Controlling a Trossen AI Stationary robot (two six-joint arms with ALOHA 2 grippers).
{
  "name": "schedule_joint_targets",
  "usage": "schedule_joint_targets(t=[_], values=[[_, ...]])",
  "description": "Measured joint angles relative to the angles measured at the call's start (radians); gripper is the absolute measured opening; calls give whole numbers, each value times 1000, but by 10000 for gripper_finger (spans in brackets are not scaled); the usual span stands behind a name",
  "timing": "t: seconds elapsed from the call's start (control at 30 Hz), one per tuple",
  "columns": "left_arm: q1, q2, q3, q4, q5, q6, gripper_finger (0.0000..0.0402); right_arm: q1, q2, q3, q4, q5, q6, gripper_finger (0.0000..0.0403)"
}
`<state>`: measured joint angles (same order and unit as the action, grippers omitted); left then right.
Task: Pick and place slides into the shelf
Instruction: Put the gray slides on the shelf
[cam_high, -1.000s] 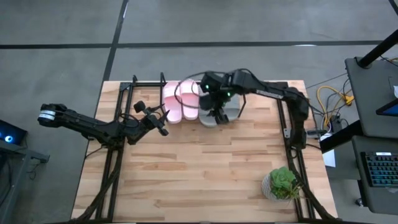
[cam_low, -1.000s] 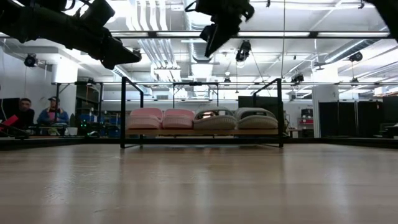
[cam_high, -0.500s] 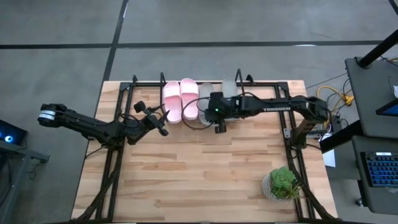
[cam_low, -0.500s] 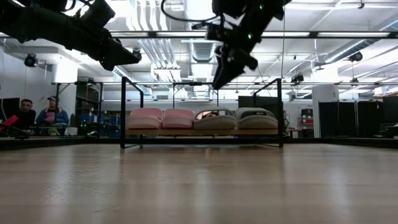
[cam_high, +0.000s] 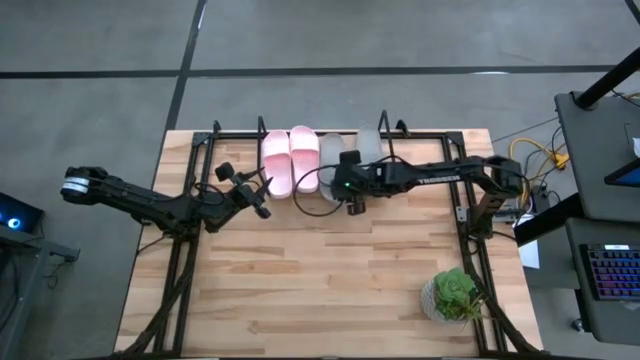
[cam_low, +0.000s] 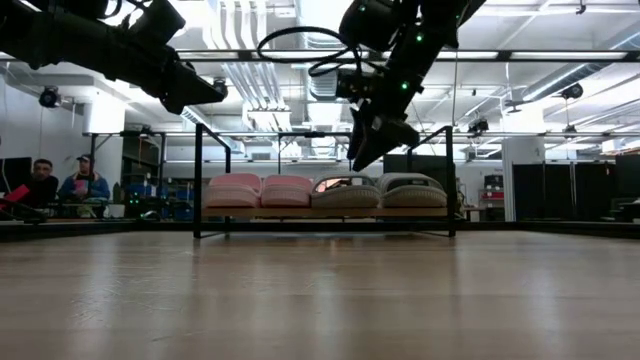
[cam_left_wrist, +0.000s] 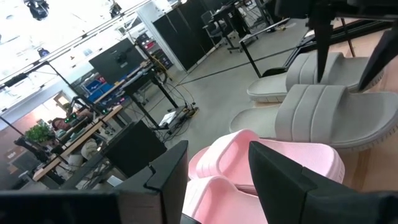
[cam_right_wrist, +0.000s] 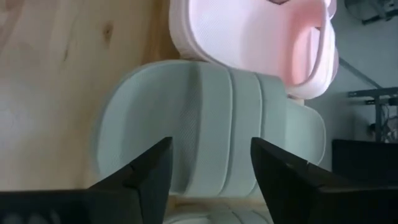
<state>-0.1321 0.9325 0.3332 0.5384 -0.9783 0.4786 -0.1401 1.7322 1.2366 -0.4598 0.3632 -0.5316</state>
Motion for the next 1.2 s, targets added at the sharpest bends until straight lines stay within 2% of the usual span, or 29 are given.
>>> schedule_joint_targets(t=[0.17, 0.33, 0.47, 0.53, 0.87, 1.03, 1.2], values=[[0, 0, 0, -8, 0, 0, 153, 5, 16, 0, 41, 13, -28, 198], [0, 0, 0, -9, 0, 0, 153, 7, 55, -1, 47, 73, -95, 188], [0, 0, 0, -11, 0, 0, 153, 24, 90, -1, 70, 216, -150, 184], [0, 0, 0, -11, 0, 0, 153, 28, 101, -2, 87, 255, -169, 182], [0, 0, 0, -26, 0, -1, 153, 25, 132, -2, 100, 293, -121, 173], [0, 0, 0, -26, 0, -1, 153, 26, 133, -3, 111, 340, -116, 127], [0, 0, 0, -26, 0, -1, 153, 27, 133, -3, 113, 353, -60, 40]])
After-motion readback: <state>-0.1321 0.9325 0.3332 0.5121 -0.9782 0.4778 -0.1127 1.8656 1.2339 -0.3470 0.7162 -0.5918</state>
